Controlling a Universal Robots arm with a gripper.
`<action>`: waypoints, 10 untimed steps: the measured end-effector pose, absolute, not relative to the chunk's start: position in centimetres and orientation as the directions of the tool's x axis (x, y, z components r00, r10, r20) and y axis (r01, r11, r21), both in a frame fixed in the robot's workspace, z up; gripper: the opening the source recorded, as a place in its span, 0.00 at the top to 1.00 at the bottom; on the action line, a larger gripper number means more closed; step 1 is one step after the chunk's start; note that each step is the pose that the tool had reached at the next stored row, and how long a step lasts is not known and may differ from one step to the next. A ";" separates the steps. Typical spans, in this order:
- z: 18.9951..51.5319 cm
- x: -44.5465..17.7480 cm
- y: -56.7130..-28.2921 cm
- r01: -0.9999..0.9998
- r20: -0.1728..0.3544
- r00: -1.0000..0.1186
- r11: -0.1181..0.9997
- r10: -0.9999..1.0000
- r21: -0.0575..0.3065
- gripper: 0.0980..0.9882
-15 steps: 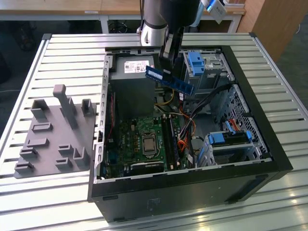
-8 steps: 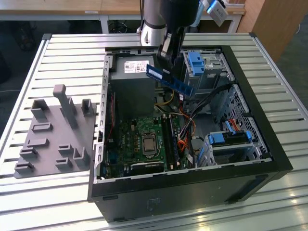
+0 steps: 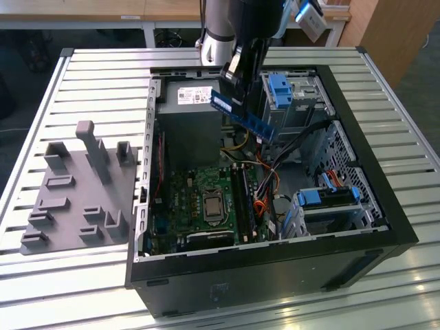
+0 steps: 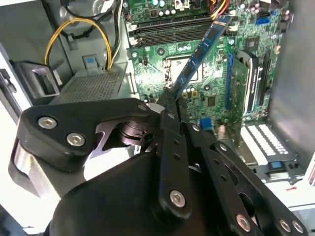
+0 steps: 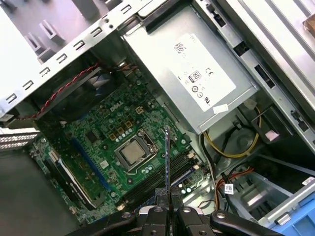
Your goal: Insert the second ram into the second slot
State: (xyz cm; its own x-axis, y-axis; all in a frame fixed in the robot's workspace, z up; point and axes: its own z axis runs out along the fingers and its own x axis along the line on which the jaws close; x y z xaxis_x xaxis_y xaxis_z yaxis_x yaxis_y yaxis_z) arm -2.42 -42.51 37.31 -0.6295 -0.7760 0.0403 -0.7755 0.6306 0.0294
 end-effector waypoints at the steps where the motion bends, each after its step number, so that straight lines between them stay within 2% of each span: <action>1: 37.3 -2.4 -42.5 -0.767 0.040 -0.640 0.641 -0.767 0.029 0.96; 10: 37.3 -2.4 -42.5 -0.697 0.041 -0.715 0.716 -0.698 0.028 0.96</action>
State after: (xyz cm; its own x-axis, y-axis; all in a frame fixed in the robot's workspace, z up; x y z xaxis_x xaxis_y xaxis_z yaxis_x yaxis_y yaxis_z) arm -2.42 -42.51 37.26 -0.7150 -0.6979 0.0409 -0.6974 0.7161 0.0278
